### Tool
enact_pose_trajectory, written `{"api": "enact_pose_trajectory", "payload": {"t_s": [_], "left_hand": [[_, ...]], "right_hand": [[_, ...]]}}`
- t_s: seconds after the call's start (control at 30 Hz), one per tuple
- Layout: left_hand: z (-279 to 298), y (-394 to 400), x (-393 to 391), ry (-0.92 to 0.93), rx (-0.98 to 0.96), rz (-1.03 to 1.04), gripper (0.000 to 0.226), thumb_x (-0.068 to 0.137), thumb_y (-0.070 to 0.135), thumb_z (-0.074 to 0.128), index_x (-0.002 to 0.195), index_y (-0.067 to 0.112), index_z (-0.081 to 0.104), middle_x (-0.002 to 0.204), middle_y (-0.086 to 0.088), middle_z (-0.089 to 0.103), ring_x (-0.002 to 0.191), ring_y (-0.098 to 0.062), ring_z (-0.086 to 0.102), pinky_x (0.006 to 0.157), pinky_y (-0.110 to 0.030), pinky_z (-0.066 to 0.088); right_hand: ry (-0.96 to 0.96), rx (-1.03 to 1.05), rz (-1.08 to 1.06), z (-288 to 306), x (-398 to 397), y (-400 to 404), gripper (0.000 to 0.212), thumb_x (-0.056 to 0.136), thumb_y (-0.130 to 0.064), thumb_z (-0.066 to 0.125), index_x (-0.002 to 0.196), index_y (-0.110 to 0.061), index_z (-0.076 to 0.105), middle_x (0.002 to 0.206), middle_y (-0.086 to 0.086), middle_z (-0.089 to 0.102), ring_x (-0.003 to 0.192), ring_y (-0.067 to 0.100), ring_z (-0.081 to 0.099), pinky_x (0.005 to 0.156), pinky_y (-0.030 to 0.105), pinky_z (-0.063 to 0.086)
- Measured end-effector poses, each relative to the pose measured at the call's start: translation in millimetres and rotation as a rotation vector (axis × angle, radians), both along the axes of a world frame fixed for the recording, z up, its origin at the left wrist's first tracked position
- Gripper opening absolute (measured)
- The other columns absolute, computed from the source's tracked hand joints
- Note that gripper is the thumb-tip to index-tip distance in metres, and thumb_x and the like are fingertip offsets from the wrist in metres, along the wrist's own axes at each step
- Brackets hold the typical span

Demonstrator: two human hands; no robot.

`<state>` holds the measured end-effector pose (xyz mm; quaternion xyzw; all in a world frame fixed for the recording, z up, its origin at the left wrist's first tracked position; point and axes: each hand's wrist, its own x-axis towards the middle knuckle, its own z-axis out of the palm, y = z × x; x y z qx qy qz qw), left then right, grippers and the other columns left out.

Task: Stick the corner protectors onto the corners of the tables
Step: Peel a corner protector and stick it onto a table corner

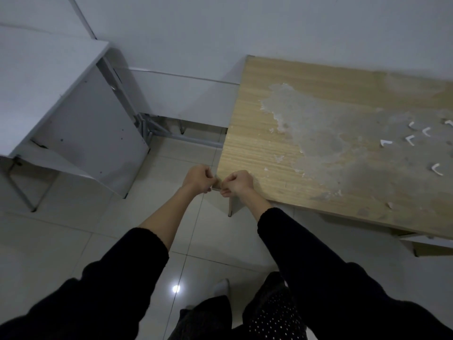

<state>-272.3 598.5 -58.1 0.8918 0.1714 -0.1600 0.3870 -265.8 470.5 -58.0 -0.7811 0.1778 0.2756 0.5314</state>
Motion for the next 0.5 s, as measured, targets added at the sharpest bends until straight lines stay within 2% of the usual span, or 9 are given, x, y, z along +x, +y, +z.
{"api": "enact_pose_trajectory", "payload": {"t_s": [0.13, 0.23, 0.3, 0.4, 0.5], "left_hand": [[8, 2, 7, 0.012, 0.088, -0.093, 0.025, 0.087, 0.024, 0.061, 0.067, 0.012, 0.053, 0.072, -0.015, 0.066, 0.067, -0.03, 0.069, 0.061, -0.036, 0.056], [15, -2, 17, -0.028, 0.156, -0.114, 0.022, 0.088, 0.027, 0.059, 0.078, 0.007, 0.063, 0.078, -0.011, 0.065, 0.078, -0.029, 0.064, 0.072, -0.036, 0.052], [19, -7, 25, -0.069, 0.201, -0.1, 0.021, 0.089, 0.026, 0.057, 0.081, 0.008, 0.064, 0.079, -0.007, 0.059, 0.079, -0.025, 0.057, 0.072, -0.032, 0.044], [27, -24, 41, -0.114, 0.248, -0.122, 0.029, 0.089, 0.023, 0.055, 0.062, 0.013, 0.052, 0.072, -0.007, 0.055, 0.073, -0.024, 0.053, 0.064, -0.028, 0.036], [35, -55, 60, -0.139, 0.239, -0.178, 0.022, 0.09, 0.02, 0.055, 0.069, 0.011, 0.055, 0.075, -0.009, 0.057, 0.077, -0.027, 0.056, 0.066, -0.028, 0.037]], "right_hand": [[0.003, 0.042, -0.033, 3, -1, -4, 0.032, 0.086, 0.009, 0.056, 0.059, -0.008, 0.051, 0.057, 0.011, 0.055, 0.037, 0.015, 0.058, 0.037, 0.023, 0.052], [-0.029, 0.005, -0.037, 3, 4, -15, 0.029, 0.083, 0.007, 0.058, 0.06, -0.009, 0.053, 0.057, 0.008, 0.055, 0.033, 0.011, 0.055, 0.036, 0.021, 0.05], [-0.058, -0.049, -0.025, 4, 11, -26, 0.03, 0.083, 0.003, 0.061, 0.057, -0.012, 0.054, 0.056, 0.006, 0.055, 0.042, 0.016, 0.054, 0.045, 0.026, 0.051], [-0.103, -0.131, -0.023, 10, 26, -53, 0.029, 0.08, -0.002, 0.063, 0.054, -0.013, 0.054, 0.056, 0.006, 0.055, 0.053, 0.023, 0.057, 0.06, 0.036, 0.055], [-0.156, -0.193, -0.068, 16, 43, -89, 0.027, 0.076, -0.002, 0.062, 0.053, -0.012, 0.054, 0.059, 0.008, 0.058, 0.064, 0.026, 0.06, 0.065, 0.04, 0.055]]}}
